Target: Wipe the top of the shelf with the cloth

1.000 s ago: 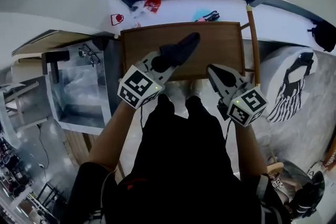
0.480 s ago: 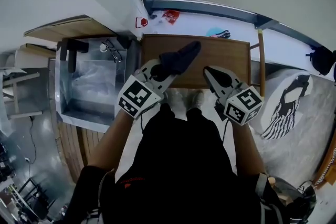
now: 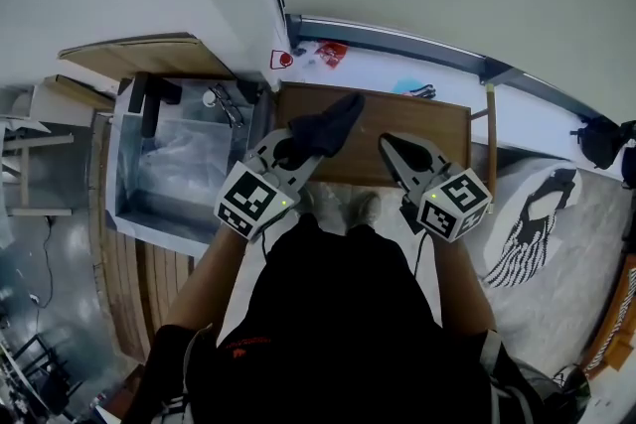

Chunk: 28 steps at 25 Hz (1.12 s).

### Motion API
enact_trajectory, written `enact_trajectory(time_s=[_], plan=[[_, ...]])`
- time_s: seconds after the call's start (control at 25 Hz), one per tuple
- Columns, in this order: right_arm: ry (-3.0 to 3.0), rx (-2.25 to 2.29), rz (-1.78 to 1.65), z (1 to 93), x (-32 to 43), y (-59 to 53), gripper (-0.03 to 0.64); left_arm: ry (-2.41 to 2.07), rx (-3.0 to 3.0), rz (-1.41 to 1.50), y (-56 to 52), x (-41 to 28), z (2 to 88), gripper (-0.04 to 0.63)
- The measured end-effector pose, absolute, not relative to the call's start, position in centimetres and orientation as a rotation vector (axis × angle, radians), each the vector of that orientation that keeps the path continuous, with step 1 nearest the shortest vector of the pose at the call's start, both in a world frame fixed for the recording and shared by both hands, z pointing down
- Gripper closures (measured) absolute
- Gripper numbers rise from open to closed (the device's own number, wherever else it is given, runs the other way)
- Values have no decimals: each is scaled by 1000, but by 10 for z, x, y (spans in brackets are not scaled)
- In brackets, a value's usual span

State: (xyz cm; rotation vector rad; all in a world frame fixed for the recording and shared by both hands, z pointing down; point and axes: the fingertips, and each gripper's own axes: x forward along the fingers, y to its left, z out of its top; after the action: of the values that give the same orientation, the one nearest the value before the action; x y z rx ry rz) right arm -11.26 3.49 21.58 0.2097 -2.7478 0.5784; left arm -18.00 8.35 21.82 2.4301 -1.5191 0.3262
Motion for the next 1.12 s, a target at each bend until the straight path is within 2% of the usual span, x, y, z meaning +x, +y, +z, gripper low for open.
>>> enact_trajectory(time_s=[1.12], plan=[[-2786, 152, 549, 198, -133, 31, 612, -1535, 2473, 313, 63, -185, 198, 558]])
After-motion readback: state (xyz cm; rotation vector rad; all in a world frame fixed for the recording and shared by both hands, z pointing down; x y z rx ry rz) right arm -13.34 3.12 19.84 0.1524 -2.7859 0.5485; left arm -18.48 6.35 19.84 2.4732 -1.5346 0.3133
